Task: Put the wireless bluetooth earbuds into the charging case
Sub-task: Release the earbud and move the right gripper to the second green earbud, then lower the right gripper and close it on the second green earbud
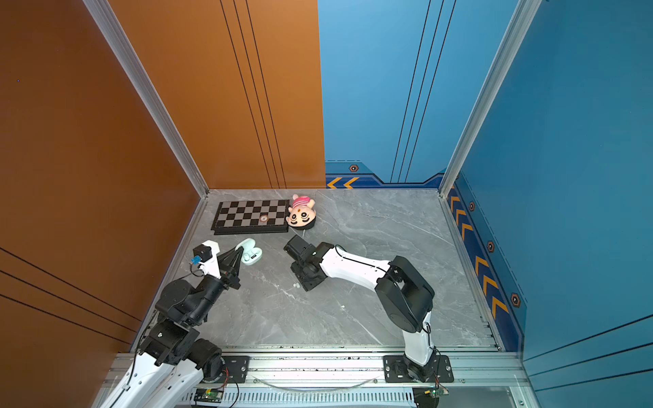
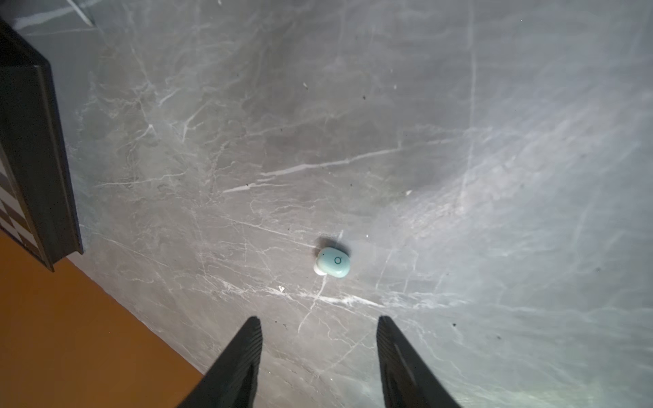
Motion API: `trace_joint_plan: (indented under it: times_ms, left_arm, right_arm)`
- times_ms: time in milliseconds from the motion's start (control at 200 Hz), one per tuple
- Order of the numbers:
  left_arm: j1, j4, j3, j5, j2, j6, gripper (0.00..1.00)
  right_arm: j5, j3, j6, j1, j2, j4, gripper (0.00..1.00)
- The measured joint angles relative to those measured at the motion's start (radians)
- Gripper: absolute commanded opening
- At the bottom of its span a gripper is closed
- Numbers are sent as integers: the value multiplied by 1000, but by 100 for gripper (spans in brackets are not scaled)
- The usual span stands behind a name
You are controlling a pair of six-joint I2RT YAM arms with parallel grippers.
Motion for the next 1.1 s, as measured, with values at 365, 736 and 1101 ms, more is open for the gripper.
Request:
trace_joint_plan:
  times_ms: [365, 736, 1101]
  left_arm:
    - [11, -40, -16, -21, -52, 0, 0]
    - [25, -43, -16, -21, -51, 1, 0]
    - [34, -43, -16, -21, -28, 0, 0]
  right_arm:
    - [4, 70, 184, 29, 105, 60, 55]
    - [2, 74, 216, 21, 164, 80, 55]
    - [12, 74, 195, -12, 167, 89, 50]
